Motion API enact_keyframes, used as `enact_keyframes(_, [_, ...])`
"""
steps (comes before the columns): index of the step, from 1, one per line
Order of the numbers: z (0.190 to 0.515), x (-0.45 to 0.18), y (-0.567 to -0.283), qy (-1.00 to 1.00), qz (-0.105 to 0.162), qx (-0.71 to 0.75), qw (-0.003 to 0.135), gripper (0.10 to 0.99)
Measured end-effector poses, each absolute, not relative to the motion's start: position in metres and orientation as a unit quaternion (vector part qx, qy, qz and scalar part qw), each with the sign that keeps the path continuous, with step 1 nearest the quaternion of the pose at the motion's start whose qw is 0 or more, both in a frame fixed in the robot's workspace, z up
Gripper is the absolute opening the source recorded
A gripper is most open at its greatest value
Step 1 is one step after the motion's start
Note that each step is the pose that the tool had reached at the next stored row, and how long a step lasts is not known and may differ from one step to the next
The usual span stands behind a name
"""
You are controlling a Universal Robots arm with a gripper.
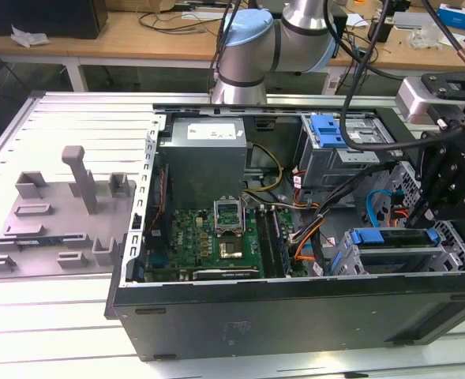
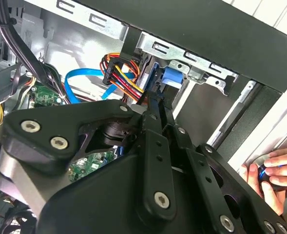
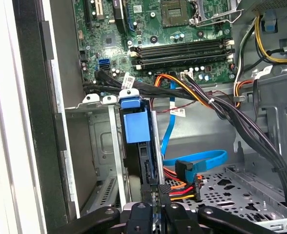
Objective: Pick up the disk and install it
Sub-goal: 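Insert the first disk wire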
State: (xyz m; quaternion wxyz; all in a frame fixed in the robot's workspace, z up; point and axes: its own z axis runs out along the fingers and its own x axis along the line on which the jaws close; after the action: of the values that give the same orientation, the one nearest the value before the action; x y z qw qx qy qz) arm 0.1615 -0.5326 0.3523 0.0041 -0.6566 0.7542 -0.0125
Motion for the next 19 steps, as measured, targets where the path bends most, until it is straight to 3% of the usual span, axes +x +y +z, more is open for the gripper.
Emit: enact_keyframes(19, [0.3501, 0.1613, -0.5343, 0.758, -0.013, -0.652, 0.004, 0.165])
